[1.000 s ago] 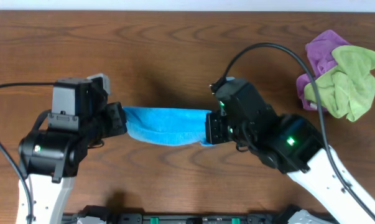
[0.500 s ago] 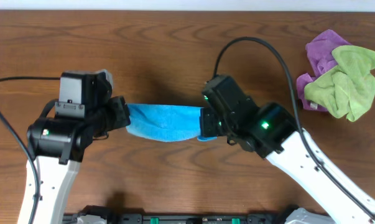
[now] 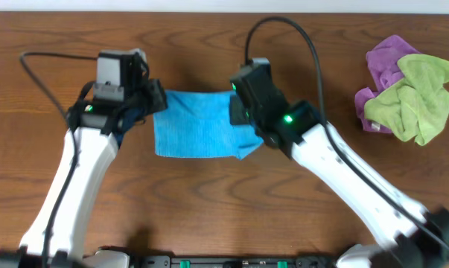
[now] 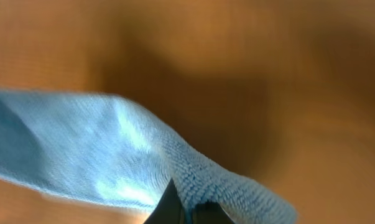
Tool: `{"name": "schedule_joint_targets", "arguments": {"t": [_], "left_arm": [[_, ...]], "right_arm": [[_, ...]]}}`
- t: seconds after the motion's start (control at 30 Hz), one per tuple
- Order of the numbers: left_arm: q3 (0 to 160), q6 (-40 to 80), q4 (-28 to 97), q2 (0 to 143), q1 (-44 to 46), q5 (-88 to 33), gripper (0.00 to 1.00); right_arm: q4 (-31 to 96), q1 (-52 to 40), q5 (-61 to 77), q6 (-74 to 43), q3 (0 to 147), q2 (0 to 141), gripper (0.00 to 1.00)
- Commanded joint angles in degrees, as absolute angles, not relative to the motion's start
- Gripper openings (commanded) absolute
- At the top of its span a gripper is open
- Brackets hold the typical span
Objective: Fold the cloth
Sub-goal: 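Lay the stretched cloth flat on the table with both grippers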
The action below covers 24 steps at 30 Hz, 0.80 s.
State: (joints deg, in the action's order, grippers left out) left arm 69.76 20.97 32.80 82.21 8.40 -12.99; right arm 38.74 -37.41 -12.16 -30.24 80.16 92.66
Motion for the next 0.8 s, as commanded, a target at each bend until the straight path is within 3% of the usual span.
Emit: {"name": "schedule_joint_targets", "arguments": {"t": [0.0,0.2,0.27,0.3,0.33,0.4,0.43,0.47,0.77], "left_arm": [[69.4,20.7,25.5,87.8,8.4,-9.3,0.06],[69.4,21.0,5.4,98.1,8.4,-5.3,0.06],[69.4,21.1,1.8,100.4,8.4,-4.0,0.08],[69.4,21.1,0.1,101.4,8.4,-2.9,0.21],[69.4,21.3,-0.9,102.0,8.4,-1.7,0.4],[69.4,21.5,-2.1,102.6,8.4,0.4,0.8],[69.4,21.5,-2.4,102.7,8.4,0.9,0.93],[69.4,21.5,-2.6,102.7,8.3,1.5,0.98],[69.4,21.4,1.3,101.5,8.3,0.7,0.95]], "right_arm": [[30.7,-34.5,-15.4,-22.3,80.9,98.8,0.01],[9.7,-29.9,-16.0,-15.6,80.9,108.2,0.02],[6.1,-29.0,-16.8,-15.6,80.9,109.6,0.13],[5.0,-28.7,-17.4,-15.6,80.9,109.7,0.23],[4.4,-28.6,-17.8,-15.6,80.9,109.7,0.33],[4.1,-28.6,-17.8,-15.6,80.9,109.5,0.43],[4.3,-28.6,-17.8,-15.6,80.9,109.4,0.49],[4.8,-28.6,-17.8,-15.6,80.9,109.2,0.51],[16.8,-30.8,-15.3,-15.9,80.9,105.7,0.59]]}}
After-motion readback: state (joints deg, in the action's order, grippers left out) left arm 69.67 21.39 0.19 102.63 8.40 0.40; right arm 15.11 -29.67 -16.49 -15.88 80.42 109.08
